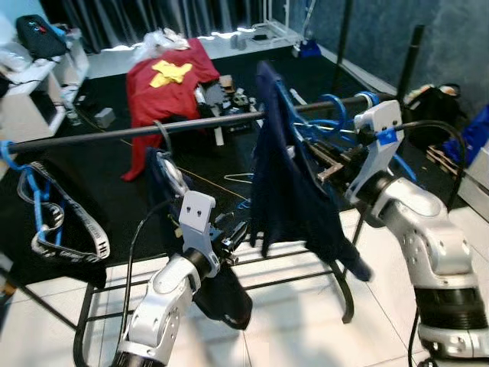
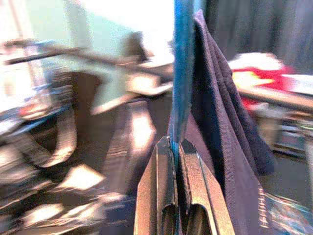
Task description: Hang hanger
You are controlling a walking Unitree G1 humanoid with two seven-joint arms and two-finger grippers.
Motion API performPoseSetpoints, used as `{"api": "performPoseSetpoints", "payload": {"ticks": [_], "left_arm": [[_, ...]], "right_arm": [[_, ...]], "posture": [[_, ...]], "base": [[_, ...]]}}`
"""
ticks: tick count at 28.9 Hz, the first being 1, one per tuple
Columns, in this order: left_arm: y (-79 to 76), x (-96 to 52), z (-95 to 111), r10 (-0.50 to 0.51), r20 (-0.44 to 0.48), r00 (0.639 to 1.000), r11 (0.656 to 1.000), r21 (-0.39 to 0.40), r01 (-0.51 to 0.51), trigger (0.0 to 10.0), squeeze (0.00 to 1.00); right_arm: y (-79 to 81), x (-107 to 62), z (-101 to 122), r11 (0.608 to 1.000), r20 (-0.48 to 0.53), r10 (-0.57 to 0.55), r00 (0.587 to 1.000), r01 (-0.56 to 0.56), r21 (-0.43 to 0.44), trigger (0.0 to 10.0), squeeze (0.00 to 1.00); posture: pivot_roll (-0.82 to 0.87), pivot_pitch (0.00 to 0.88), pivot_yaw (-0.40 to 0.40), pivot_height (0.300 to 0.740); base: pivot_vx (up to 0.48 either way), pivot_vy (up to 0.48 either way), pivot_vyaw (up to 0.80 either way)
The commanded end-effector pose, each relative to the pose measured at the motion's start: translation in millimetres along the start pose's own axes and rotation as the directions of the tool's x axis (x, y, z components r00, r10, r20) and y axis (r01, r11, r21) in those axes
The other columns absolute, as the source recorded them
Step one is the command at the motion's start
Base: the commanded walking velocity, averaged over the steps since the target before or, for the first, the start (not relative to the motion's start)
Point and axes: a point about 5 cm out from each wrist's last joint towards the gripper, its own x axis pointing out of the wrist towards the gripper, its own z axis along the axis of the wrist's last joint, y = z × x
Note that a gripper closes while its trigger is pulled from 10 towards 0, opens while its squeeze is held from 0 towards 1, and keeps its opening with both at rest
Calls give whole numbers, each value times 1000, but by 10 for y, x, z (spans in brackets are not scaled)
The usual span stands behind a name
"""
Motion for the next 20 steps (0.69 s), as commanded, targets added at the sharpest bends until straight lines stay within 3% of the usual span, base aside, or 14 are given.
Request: {"api": "performPoseSetpoints", "payload": {"ticks": [1, 4, 11, 15, 20], "left_arm": [[16, -27, -4, -2, 2, 1000, 1000, -1, 2, 10000, 0], [14, -26, 1, -4, 6, 1000, 1000, -2, 4, 10000, 0], [22, -37, 2, -6, 8, 1000, 1000, 0, 6, 10000, 0], [19, -50, -5, -15, 4, 1000, 1000, 3, 15, 10000, 0], [1, -62, -15, -35, -2, 999, 999, 4, 35, 10000, 0]], "right_arm": [[104, 23, 105, 997, 54, 74, 996, -74, -12, 10000, 0], [171, -5, 109, 993, 71, 113, 991, -114, 7, 10000, 0], [225, -114, -33, 987, -25, 155, 988, -154, 49, 10000, 0], [145, -203, -181, 995, -39, 52, 998, -49, 91, 10000, 0], [127, -290, -241, 987, -7, 9, 1000, -8, 161, 10000, 0]], "posture": [[-86, 63, 75, 740], [-85, 61, 75, 740], [-85, 57, 75, 740], [-79, 51, 75, 740], [-88, 43, 85, 740]], "base": [[0, 0, 0], [0, 0, 0], [0, 0, 0], [0, 0, 0], [0, 0, 0]]}}
